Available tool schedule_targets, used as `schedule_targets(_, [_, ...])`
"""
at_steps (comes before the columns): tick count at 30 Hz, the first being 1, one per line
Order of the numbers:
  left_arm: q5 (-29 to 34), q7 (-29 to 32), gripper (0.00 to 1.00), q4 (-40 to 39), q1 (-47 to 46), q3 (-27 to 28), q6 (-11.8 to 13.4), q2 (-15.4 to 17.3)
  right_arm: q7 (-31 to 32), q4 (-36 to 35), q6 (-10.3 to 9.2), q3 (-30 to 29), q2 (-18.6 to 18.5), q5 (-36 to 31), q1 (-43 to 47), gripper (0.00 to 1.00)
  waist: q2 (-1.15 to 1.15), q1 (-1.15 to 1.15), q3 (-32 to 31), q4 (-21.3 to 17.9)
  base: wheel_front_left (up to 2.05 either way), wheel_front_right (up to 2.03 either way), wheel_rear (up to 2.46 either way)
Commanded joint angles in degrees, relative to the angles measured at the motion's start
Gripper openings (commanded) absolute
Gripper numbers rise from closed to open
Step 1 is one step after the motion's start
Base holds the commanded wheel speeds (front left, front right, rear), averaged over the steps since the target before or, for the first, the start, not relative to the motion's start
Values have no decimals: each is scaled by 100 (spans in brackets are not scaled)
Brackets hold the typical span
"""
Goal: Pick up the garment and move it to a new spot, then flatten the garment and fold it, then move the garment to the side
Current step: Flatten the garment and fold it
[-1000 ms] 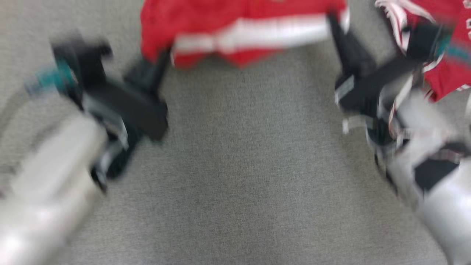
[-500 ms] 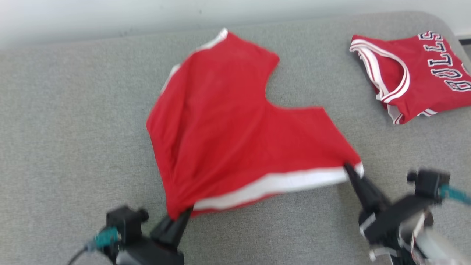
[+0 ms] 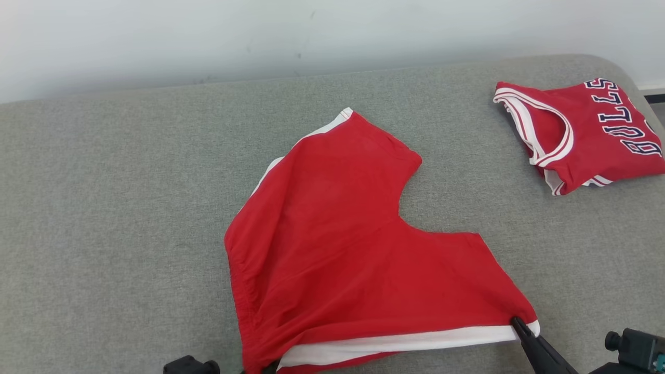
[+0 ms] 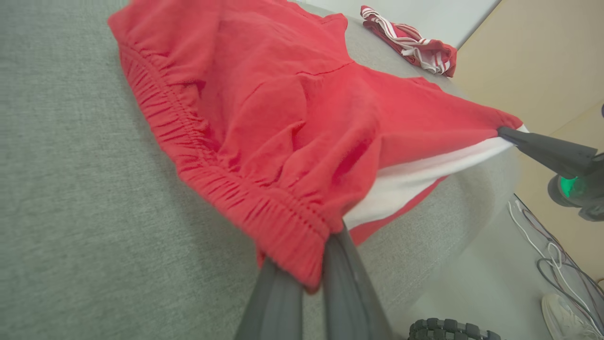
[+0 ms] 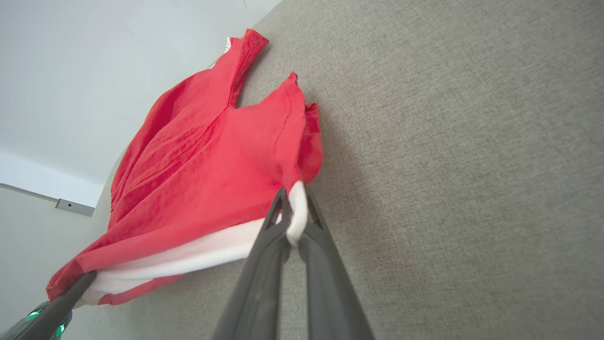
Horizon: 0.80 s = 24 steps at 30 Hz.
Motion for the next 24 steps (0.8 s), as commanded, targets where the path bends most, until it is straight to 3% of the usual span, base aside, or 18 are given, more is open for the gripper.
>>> schedule_targets(1, [54, -9, 0, -45, 7, 45, -22, -35, 110, -131, -13, -187, 132, -150, 95, 0, 1, 1, -1, 25, 0, 0, 0])
schedule_targets(6, [249, -9, 0, -185, -169, 177, -150, -249, 596, -489, -13, -742, 657, -492, 50, 0, 1, 1, 33, 78, 0, 0, 0])
schedule_targets(12, [370, -9, 0, -408, -386, 392, -312, -464, 907, -571, -13, -1247, 892, -593, -550, 0, 1, 1, 141, 258, 0, 0, 0])
schedule_targets(17, [374, -9, 0, -366, -740, 568, -461, -660, 1172, -220, -13, -1505, 953, -646, -1477, 0, 1, 1, 361, 466, 0, 0, 0])
schedule_targets(24, [317, -9, 0, -6, -1428, 916, -607, -1068, 1252, 680, -13, -1416, 927, -1096, -3117, 0, 1, 1, 834, 794, 0, 0, 0])
